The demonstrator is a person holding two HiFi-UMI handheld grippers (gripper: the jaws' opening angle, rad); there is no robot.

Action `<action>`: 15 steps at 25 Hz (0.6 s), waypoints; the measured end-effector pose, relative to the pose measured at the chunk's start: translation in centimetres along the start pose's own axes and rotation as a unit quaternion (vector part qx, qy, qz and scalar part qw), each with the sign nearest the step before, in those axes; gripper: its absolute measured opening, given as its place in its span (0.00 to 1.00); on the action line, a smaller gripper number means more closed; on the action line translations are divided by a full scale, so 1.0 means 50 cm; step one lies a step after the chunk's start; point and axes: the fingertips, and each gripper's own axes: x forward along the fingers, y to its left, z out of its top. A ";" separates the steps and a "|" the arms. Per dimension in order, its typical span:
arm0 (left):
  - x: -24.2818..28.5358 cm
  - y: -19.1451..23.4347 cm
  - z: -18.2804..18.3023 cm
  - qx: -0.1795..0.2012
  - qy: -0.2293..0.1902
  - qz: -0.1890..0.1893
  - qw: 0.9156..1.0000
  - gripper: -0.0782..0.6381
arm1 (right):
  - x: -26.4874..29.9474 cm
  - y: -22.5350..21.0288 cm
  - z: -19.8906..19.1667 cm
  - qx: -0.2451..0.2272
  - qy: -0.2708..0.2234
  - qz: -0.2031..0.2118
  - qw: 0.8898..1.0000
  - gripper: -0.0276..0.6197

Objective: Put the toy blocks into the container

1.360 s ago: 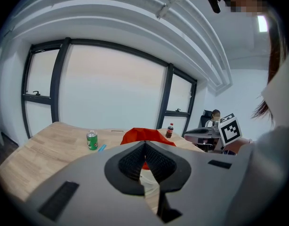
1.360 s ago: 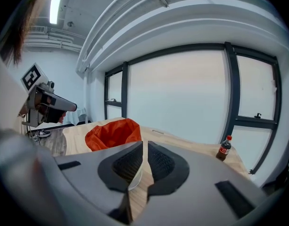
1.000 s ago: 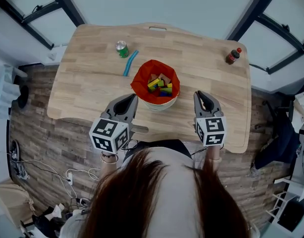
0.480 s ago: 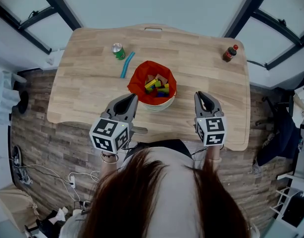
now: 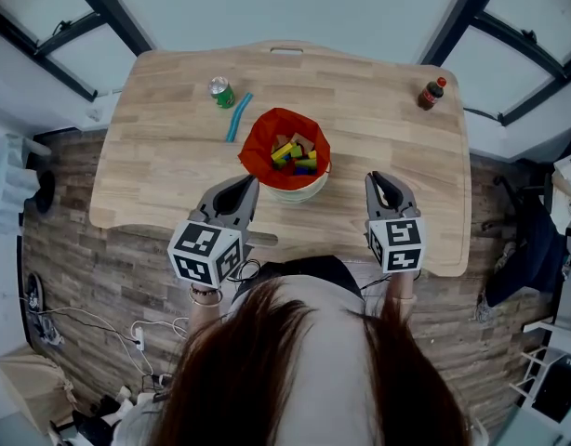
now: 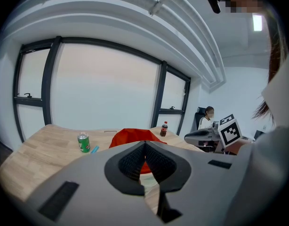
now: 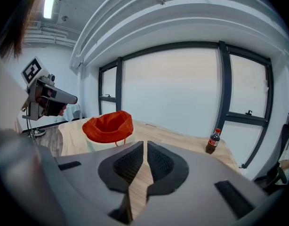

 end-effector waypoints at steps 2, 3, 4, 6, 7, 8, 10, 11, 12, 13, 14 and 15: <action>-0.002 -0.002 -0.004 -0.001 0.001 0.001 1.000 0.12 | -0.002 0.001 -0.008 -0.001 0.004 0.000 1.000 0.12; -0.004 -0.003 -0.006 -0.001 0.001 0.001 1.000 0.12 | -0.004 0.002 -0.011 -0.001 0.006 0.000 1.000 0.12; -0.006 -0.004 -0.007 -0.001 0.002 0.001 1.000 0.12 | -0.006 0.004 -0.013 -0.001 0.007 0.001 1.000 0.12; -0.009 -0.007 -0.009 0.000 0.003 0.001 1.000 0.12 | -0.009 0.007 -0.014 -0.002 0.008 0.001 1.000 0.12; -0.011 -0.009 -0.010 0.000 0.003 0.001 1.000 0.12 | -0.010 0.007 -0.015 -0.003 0.009 0.001 1.000 0.12; -0.012 -0.010 -0.010 0.001 0.004 0.000 1.000 0.12 | -0.011 0.008 -0.016 -0.003 0.009 0.000 1.000 0.12; -0.014 -0.011 -0.012 0.001 0.005 -0.001 1.000 0.12 | -0.014 0.009 -0.017 -0.003 0.010 -0.002 1.000 0.12; -0.015 -0.012 -0.013 0.001 0.005 -0.001 1.000 0.12 | -0.016 0.009 -0.018 -0.003 0.010 -0.003 1.000 0.12; -0.016 -0.013 -0.014 0.001 0.005 -0.002 1.000 0.12 | -0.018 0.009 -0.019 -0.003 0.011 -0.003 1.000 0.12; -0.016 -0.014 -0.014 0.001 0.005 -0.002 1.000 0.12 | -0.020 0.009 -0.022 -0.003 0.011 -0.003 1.000 0.12; -0.016 -0.015 -0.014 0.002 0.005 -0.003 1.000 0.12 | -0.022 0.009 -0.024 -0.003 0.012 -0.003 1.000 0.12; -0.015 -0.017 -0.015 0.003 0.005 -0.004 1.000 0.12 | -0.023 0.009 -0.026 -0.003 0.012 -0.003 1.000 0.12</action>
